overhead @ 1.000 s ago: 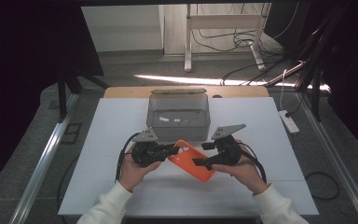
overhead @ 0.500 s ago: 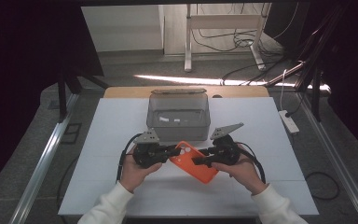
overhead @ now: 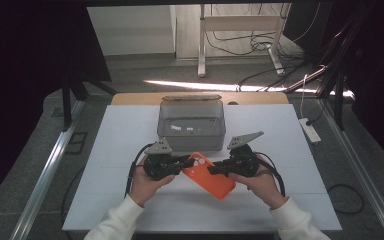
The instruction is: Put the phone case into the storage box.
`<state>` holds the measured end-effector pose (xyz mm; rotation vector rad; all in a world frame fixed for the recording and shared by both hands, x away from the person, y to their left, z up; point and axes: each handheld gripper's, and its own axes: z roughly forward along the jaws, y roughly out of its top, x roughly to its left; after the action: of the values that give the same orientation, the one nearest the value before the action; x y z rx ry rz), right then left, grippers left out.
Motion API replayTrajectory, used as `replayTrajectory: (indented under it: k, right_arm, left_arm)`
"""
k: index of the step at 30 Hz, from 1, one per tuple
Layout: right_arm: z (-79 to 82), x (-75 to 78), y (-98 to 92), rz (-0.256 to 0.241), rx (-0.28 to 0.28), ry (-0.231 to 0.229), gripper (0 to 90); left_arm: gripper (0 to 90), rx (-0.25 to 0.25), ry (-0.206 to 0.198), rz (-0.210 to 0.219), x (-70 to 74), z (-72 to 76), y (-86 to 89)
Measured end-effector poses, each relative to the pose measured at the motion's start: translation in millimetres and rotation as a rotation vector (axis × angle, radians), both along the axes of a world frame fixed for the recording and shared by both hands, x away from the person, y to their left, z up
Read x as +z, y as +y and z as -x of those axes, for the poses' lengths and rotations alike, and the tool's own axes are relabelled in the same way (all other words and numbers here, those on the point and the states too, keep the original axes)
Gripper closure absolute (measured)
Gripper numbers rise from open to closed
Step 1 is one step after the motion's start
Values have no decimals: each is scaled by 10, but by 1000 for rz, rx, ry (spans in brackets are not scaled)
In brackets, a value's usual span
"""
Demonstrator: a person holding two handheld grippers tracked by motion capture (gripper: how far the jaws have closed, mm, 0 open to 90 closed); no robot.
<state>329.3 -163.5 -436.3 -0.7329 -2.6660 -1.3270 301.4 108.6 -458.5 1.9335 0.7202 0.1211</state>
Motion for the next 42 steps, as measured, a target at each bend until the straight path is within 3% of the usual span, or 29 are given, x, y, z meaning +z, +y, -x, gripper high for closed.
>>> replayTrajectory:
  k: [7, 11, 12, 15, 21, 33, 36, 38, 42]
  right_arm:
    - [52, 40, 19, 10, 13, -54, 803]
    - [67, 71, -7, 7, 2, -76, 803]
    - [68, 81, -17, 6, -4, -84, 803]
    - [67, 89, -26, 5, -7, -93, 803]
    - [68, 113, -58, -7, -26, -123, 802]
    - [79, 154, -99, -5, -51, -155, 802]
    - [81, 158, -102, -6, -53, -149, 802]
    - [89, 169, -110, -3, -57, -160, 802]
    - [89, 174, -121, -7, -63, -164, 802]
  left_arm:
    - [647, 15, -7, 7, -10, -10, 15]
    - [405, 39, -15, 3, -17, -16, 17]
    - [328, 71, -22, -5, -16, -15, 21]
    - [244, 93, -37, -17, -10, -3, 32]
    - [209, 99, -56, -57, -14, 76, 85]
    - [204, 119, -33, -92, -107, 160, 223]
    - [204, 123, -42, -99, -122, 182, 245]
    - [205, 134, -68, -107, -141, 219, 287]
    - [208, 131, -72, -112, -167, 239, 327]
